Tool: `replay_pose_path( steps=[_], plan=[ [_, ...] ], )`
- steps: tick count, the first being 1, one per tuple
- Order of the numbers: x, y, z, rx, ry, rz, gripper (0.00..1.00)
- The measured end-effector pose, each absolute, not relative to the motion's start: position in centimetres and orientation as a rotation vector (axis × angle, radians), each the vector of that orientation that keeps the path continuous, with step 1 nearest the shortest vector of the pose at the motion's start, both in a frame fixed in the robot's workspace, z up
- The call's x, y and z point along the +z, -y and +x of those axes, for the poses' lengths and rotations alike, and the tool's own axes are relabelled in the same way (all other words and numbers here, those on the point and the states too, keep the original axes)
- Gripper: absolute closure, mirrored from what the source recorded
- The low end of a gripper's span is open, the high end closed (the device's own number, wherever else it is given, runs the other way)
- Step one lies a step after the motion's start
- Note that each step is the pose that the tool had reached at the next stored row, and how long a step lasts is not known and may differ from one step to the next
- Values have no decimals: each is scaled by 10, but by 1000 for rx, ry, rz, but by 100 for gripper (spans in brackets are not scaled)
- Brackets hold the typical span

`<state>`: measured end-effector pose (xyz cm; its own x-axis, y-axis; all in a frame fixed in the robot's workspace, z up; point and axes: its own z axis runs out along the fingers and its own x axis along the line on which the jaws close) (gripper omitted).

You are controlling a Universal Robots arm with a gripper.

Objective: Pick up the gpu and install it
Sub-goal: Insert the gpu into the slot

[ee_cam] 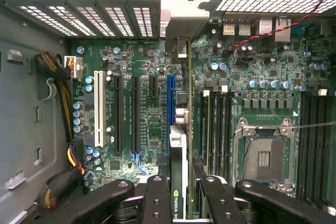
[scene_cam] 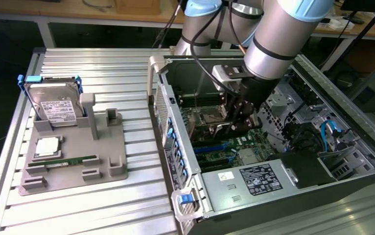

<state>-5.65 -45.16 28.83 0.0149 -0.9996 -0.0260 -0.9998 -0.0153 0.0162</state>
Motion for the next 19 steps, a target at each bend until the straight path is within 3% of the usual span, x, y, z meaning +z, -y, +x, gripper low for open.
replay_pose_path(
  steps=[19],
  plan=[
    [283, 452, -67, 46, -2200, -2233, 73]
  ],
)
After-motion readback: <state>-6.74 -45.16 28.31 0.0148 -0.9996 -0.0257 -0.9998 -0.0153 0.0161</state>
